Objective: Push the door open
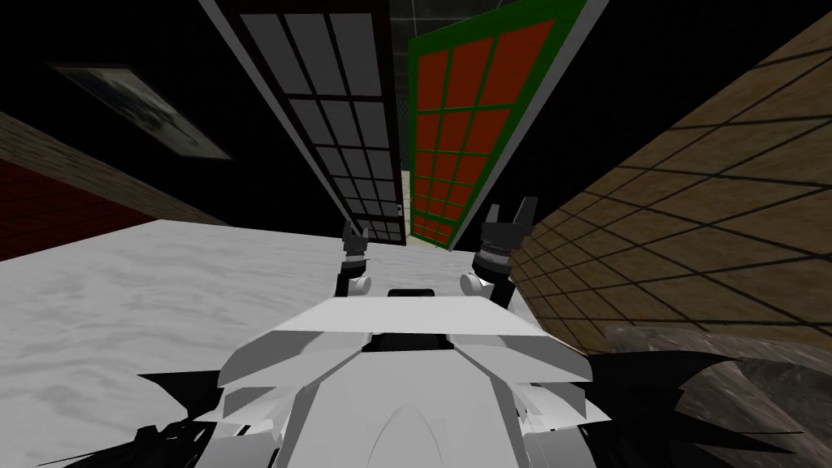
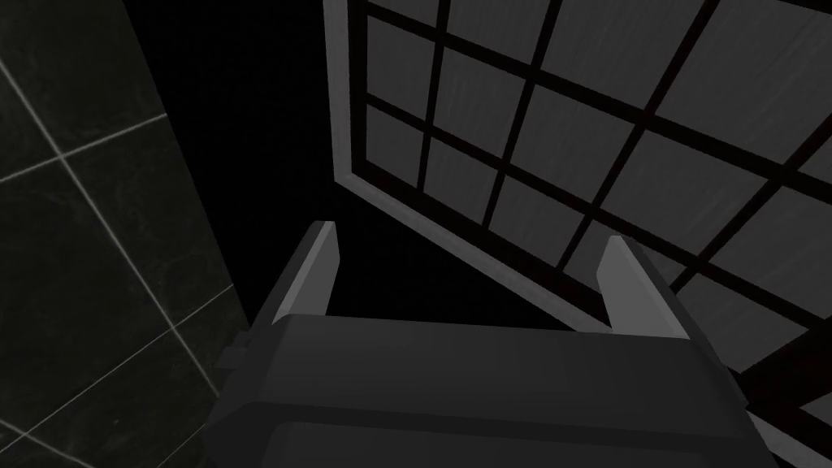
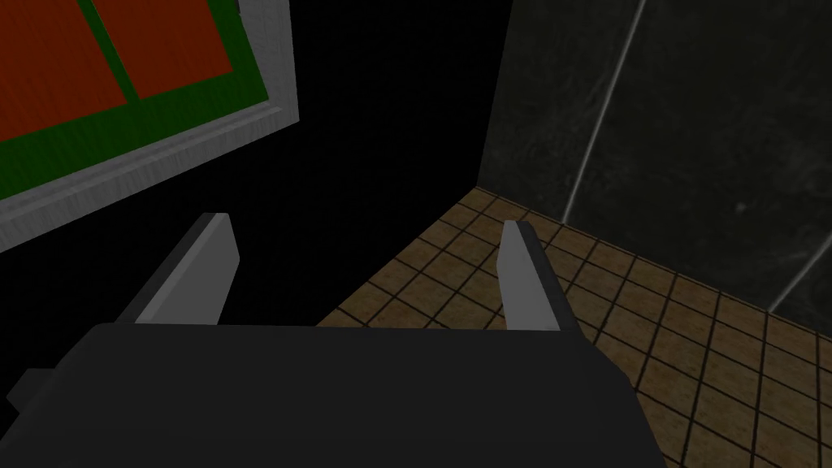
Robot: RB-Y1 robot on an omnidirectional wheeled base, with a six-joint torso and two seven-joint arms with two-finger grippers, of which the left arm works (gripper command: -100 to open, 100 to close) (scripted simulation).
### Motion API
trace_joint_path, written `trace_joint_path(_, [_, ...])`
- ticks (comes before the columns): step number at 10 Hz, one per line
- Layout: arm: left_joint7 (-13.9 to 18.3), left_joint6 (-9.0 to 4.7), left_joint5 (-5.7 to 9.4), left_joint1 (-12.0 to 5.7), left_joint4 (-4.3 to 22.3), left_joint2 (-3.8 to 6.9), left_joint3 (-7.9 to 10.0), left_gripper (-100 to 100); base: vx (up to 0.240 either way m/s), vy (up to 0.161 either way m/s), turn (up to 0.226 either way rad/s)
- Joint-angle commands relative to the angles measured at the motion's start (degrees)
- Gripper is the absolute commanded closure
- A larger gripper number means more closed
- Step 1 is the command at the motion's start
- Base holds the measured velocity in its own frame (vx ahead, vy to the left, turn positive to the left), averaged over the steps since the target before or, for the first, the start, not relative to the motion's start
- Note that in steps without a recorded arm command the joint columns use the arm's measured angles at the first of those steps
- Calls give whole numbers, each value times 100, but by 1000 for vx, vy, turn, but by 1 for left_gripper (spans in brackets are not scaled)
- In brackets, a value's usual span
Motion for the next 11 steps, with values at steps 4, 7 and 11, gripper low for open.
trace_joint_path(4, [572, -191, 324, -232, 653, 60, 6, -100, 93, 36, -117])
trace_joint_path(7, [954, -315, 545, -386, 1089, 92, 9, -100, 91, 36, -132])
trace_joint_path(11, [1485, -486, 852, -600, 1694, 125, 13, -100, 92, 43, -129])
